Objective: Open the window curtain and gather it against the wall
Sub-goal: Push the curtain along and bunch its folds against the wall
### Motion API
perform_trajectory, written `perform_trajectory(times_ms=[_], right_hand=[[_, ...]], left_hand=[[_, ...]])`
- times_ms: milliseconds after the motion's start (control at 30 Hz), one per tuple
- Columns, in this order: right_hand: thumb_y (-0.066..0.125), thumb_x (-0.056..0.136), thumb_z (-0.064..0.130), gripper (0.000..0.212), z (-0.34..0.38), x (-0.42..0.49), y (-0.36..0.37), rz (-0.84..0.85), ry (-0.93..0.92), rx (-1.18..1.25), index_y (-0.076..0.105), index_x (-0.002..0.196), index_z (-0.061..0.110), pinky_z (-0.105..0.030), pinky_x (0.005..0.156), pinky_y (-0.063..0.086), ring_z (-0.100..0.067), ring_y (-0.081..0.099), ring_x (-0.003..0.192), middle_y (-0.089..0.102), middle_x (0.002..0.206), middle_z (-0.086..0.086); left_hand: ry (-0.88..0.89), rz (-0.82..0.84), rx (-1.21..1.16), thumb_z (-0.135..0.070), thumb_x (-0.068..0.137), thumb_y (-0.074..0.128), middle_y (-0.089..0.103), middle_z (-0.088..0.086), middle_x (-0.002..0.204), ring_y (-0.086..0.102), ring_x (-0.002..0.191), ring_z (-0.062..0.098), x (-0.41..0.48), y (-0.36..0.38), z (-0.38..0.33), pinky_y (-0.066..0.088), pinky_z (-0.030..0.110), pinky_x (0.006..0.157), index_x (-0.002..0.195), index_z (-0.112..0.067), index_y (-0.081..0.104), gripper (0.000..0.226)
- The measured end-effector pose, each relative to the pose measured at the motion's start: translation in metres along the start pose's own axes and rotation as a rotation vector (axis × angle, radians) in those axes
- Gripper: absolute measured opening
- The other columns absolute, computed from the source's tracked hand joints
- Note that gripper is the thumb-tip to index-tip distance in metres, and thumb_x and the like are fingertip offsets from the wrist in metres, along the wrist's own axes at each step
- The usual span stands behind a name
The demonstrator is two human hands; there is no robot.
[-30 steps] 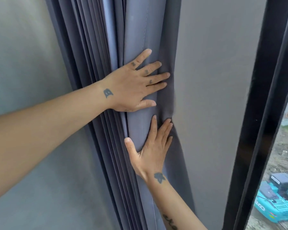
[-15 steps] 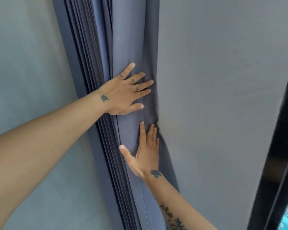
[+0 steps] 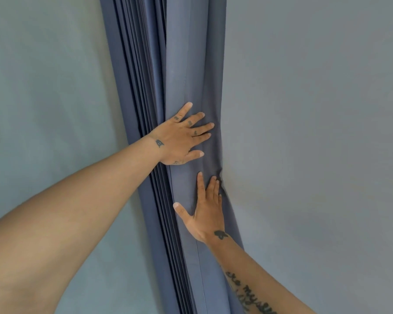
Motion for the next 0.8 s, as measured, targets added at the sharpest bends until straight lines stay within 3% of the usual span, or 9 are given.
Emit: perform_trajectory(times_ms=[200, 367, 500, 633, 733, 800], right_hand=[[0.021, 0.062, 0.088, 0.100, -0.007, 0.003, 0.015, 0.015, -0.030, 0.026, -0.026, 0.133, 0.037, -0.041, 0.112, -0.004, -0.014, -0.024, 0.132, -0.020, 0.150, -0.012], [0.041, 0.075, 0.073, 0.095, -0.015, 0.000, 0.025, 0.042, -0.022, 0.041, -0.026, 0.132, 0.038, -0.042, 0.113, -0.003, -0.015, -0.023, 0.133, -0.021, 0.149, -0.011], [0.044, 0.077, 0.070, 0.093, -0.014, -0.008, 0.018, 0.034, -0.008, 0.094, -0.024, 0.133, 0.039, -0.041, 0.112, -0.002, -0.015, -0.022, 0.133, -0.019, 0.150, -0.010], [0.035, 0.070, 0.079, 0.092, -0.014, -0.039, 0.002, -0.003, -0.008, 0.143, -0.023, 0.132, 0.043, -0.040, 0.111, 0.000, -0.013, -0.021, 0.134, -0.020, 0.148, -0.001], [0.028, 0.068, 0.084, 0.089, -0.019, -0.070, -0.015, -0.028, -0.008, 0.138, -0.022, 0.131, 0.046, -0.036, 0.110, -0.002, -0.008, -0.025, 0.133, -0.020, 0.147, 0.003], [0.027, 0.068, 0.084, 0.088, -0.021, -0.089, -0.028, -0.050, -0.009, 0.132, -0.020, 0.132, 0.046, -0.035, 0.110, -0.002, -0.006, -0.024, 0.133, -0.017, 0.149, 0.002]], left_hand=[[-0.026, 0.014, -0.045, -0.051, 0.097, 0.005, -0.013, -0.005, 0.158, -0.019, 0.143, 0.022, -0.001, 0.014, 0.004, -0.026, 0.048, 0.105, 0.150, -0.022, -0.004, 0.062], [-0.032, 0.028, -0.072, -0.050, 0.097, 0.006, -0.012, -0.005, 0.158, -0.020, 0.142, 0.022, -0.003, 0.023, 0.000, -0.026, 0.047, 0.105, 0.150, -0.022, -0.004, 0.062], [-0.011, -0.001, -0.063, -0.051, 0.097, 0.005, -0.010, -0.004, 0.159, -0.019, 0.143, 0.023, -0.006, 0.017, -0.004, -0.024, 0.047, 0.107, 0.150, -0.021, -0.004, 0.062], [0.007, -0.079, -0.079, -0.050, 0.096, 0.005, -0.008, -0.004, 0.159, -0.018, 0.143, 0.021, -0.018, 0.001, -0.022, -0.023, 0.044, 0.108, 0.150, -0.020, -0.004, 0.062], [0.043, -0.230, -0.108, -0.047, 0.094, 0.002, 0.007, -0.002, 0.159, -0.010, 0.142, 0.020, -0.031, -0.018, -0.041, -0.018, 0.043, 0.111, 0.150, -0.018, 0.010, 0.064], [0.046, -0.323, -0.129, -0.045, 0.093, 0.009, 0.030, 0.001, 0.153, 0.012, 0.143, 0.023, -0.039, -0.032, -0.050, -0.003, 0.044, 0.113, 0.145, -0.017, 0.031, 0.063]])
Point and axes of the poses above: each hand's wrist, its own x-axis towards the middle knuckle, its own y-axis out of the palm, z = x × y, the point moved 6 cm from there along x, towards the middle knuckle
